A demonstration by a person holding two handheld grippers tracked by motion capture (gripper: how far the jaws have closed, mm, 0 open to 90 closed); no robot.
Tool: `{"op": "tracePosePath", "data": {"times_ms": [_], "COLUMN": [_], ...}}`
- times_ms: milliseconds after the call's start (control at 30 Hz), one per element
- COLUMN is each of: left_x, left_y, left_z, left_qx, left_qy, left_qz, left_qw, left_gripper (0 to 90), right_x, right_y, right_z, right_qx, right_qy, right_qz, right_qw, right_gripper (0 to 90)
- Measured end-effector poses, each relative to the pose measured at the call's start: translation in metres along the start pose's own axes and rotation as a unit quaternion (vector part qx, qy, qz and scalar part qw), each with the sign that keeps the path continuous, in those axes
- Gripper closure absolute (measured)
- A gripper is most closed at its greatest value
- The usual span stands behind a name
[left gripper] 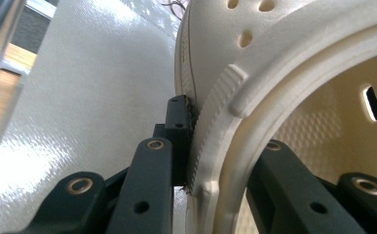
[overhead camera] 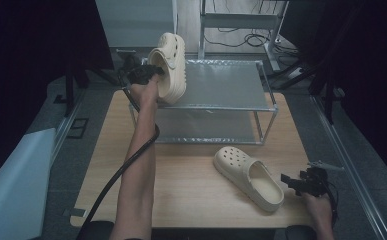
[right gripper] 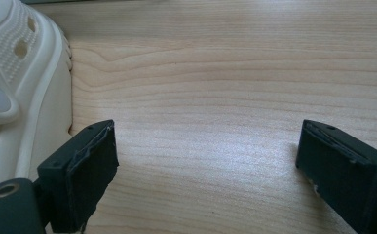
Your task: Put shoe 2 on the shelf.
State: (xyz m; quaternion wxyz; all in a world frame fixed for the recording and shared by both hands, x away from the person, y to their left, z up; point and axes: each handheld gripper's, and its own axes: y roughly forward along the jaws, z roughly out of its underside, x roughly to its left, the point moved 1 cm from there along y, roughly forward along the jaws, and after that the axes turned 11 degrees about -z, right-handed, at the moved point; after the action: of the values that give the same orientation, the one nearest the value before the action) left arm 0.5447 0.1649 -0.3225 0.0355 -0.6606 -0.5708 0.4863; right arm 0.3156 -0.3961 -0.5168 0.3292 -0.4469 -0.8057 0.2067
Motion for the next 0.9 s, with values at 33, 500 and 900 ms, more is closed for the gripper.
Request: {"op": "tracePosePath", "data": {"times_ms": [33,500,900], "left_x": [0.000,-0.008,-0.018], "left_y": [0.000,0.007,0.010], "left_z": [-0.001,0.003,0.009], "left_qx": [-0.003,-0.005,-0.013], "left_qy": [0.000,0.006,0.052], "left_qz": [-0.005,-0.011,-0.020], "left_qw": [1.0000,0.9999,0.9983], "left_gripper": [76.1,59.7,56.3], "right_x": [0.000,0.000,0.000], "right_y": [0.000,0.000,0.000], "right_z": [0.000,0.000,0.000], "right_qx": [0.000,0.000,0.001], "right_qy": [0.000,0.001,-0.001], "right_qz": [0.000,-0.002,-0.001], "right_qw": [1.0000,1.0000,1.0000], "right_gripper": [8.0,8.1,8.2]}}
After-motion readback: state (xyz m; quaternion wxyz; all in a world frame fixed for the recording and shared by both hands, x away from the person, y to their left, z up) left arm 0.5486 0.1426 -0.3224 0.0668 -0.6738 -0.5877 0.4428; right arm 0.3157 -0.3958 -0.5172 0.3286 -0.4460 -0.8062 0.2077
